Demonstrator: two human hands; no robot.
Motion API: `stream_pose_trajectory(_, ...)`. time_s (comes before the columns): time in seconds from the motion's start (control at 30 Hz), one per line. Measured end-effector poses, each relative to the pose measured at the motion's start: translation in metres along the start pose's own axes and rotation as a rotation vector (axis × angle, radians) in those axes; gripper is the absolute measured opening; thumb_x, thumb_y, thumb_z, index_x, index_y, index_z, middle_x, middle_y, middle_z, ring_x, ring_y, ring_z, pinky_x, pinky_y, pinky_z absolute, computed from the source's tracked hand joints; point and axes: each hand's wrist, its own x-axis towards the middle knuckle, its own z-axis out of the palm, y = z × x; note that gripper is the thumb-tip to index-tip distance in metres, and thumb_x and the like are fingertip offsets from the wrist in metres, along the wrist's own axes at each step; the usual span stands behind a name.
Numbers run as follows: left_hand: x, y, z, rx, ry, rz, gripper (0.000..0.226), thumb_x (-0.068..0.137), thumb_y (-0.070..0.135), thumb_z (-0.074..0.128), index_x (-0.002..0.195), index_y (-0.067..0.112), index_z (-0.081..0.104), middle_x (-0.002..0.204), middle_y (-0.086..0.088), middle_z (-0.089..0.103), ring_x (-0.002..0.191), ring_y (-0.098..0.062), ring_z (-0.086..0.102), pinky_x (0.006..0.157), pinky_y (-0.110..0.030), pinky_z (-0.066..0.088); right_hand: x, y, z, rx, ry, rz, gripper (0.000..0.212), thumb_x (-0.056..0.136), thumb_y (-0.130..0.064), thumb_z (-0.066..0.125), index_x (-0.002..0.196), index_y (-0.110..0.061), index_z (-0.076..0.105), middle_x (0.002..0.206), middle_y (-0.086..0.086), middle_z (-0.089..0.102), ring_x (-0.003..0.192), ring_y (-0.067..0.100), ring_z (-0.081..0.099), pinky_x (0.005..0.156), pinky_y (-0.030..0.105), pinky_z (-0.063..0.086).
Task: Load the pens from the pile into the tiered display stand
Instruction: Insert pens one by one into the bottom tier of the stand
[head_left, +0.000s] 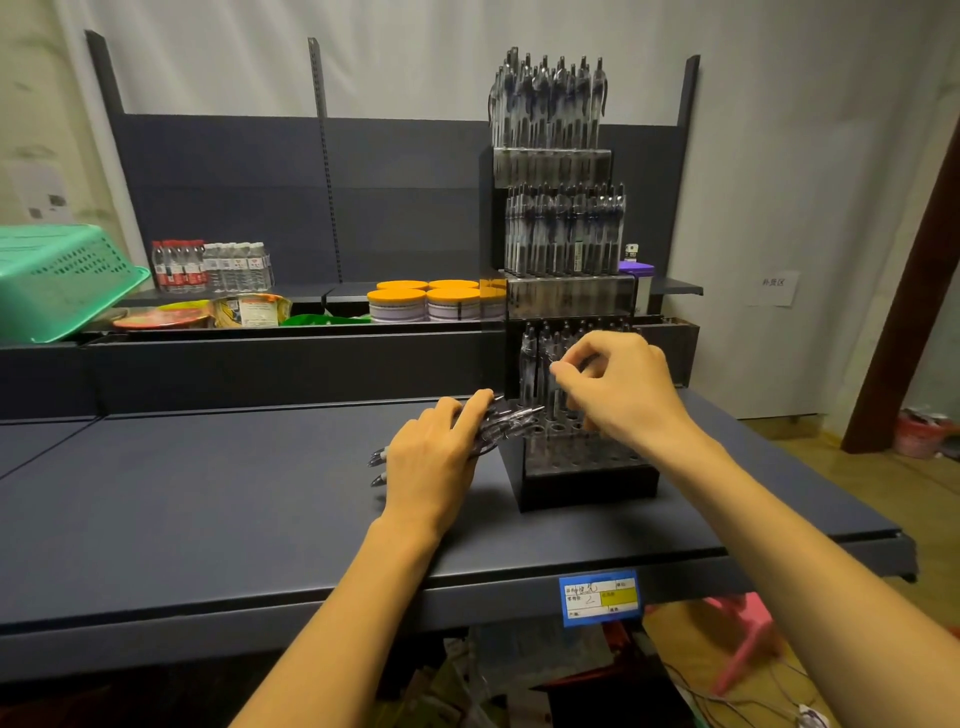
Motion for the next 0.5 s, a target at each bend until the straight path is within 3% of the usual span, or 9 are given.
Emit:
stream_pose_trajectory(0.17,-0.001,0.000,-0.002,-0.009,-0.001,0.012,0.058,0.073,0.013,0.079,0.122,0.018,0.048,0.082,-0.008,0.063,0.053,-0.025,0.054,0.043,-0.029,0.042,-0.011,-0.005,0.003,-0.041,-0.206,0.012,0.025,0.089,-0.040,0.065,0.081,-0.018,0.073,0.068,-0.003,0.068,0.050,0.007,0.061,0.056,0.024,0.052)
stream_pose_trajectory(0.3,0.000,0.001,-0.003,-0.013,0.003,0.008,0.057,0.074,0.013,0.079,0.122,0.017,0.048,0.081,-0.008,0.063,0.053,-0.024,0.053,0.043,-0.029,0.041,-0.011,-0.002,0.005,-0.043,-0.250,0.045,0.021,0.088,-0.035,0.067,0.091,-0.015,0.073,0.075,-0.003,0.068,0.059,0.005,0.058,0.061,0.027,0.053)
stream_pose_trajectory(0.43,-0.001,0.000,-0.003,-0.037,0.012,0.016,0.056,0.075,0.014,0.078,0.122,0.017,0.048,0.082,-0.009,0.063,0.054,-0.023,0.054,0.043,-0.028,0.042,-0.013,-0.002,0.007,0.029,-0.319,0.092,0.016,0.092,-0.028,0.063,0.093,-0.013,0.070,0.072,0.002,0.067,0.050,0.010,0.063,0.044,0.018,0.046)
stream_pose_trajectory(0.5,-0.001,0.000,-0.004,-0.057,0.006,0.020,0.057,0.075,0.015,0.078,0.123,0.017,0.046,0.083,-0.009,0.064,0.055,-0.023,0.055,0.044,-0.029,0.044,-0.014,-0.003,0.007,0.050,-0.323,0.098,0.014,0.094,-0.025,0.061,0.092,-0.013,0.068,0.072,0.004,0.066,0.048,0.010,0.063,0.043,0.016,0.045)
